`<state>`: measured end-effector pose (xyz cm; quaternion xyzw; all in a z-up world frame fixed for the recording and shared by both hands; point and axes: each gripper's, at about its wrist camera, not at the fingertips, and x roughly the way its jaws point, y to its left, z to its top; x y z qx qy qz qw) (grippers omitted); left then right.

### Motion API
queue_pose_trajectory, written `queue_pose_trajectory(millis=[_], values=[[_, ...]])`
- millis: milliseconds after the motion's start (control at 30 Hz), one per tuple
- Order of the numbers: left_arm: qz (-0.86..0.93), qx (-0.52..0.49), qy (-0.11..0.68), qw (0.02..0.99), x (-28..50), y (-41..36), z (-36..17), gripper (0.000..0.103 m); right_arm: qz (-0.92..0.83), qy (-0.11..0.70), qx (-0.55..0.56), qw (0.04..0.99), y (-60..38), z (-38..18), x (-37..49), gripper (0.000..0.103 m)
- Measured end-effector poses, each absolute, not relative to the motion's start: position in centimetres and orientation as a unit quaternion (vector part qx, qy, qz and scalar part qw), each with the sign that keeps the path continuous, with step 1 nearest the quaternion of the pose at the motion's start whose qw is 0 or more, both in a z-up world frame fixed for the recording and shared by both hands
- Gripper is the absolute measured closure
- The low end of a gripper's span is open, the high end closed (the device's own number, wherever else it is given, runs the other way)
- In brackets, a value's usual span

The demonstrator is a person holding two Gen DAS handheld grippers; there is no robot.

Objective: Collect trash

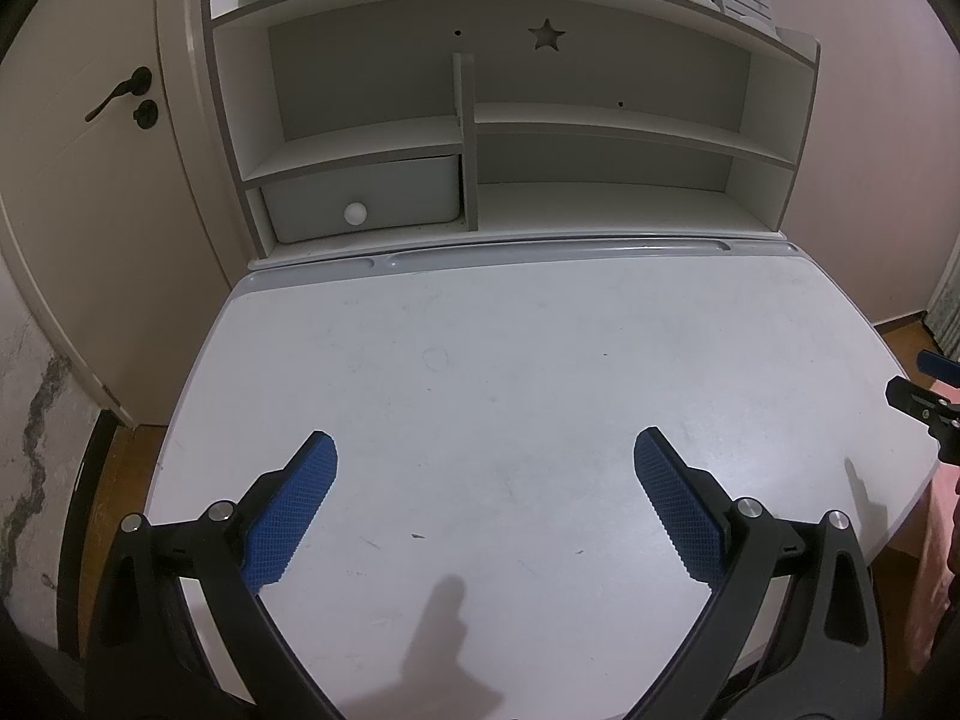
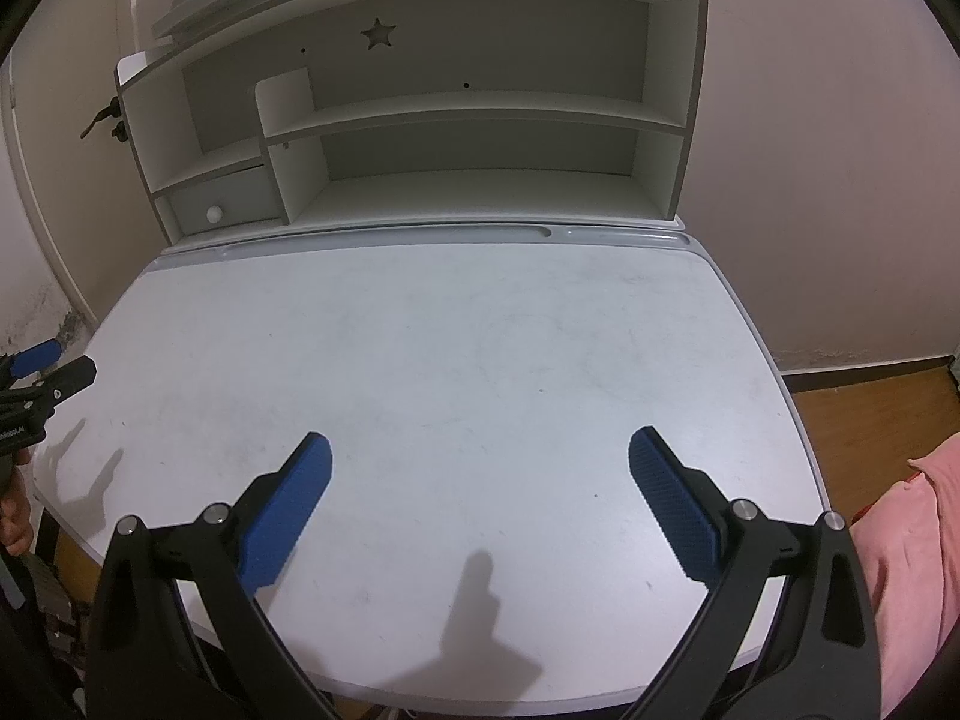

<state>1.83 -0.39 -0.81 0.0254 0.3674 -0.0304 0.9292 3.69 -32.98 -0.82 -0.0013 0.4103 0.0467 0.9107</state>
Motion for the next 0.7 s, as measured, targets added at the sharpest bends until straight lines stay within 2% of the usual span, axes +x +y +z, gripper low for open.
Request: queue_pose_trajectory(millis=[700], values=[[-0.036, 0.024, 0.371, 0.928, 1.86, -0.68, -1.04, 0.007, 0.044, 0.413, -0.001, 0.910, -33.29, -1.16, 3.77, 0.007]])
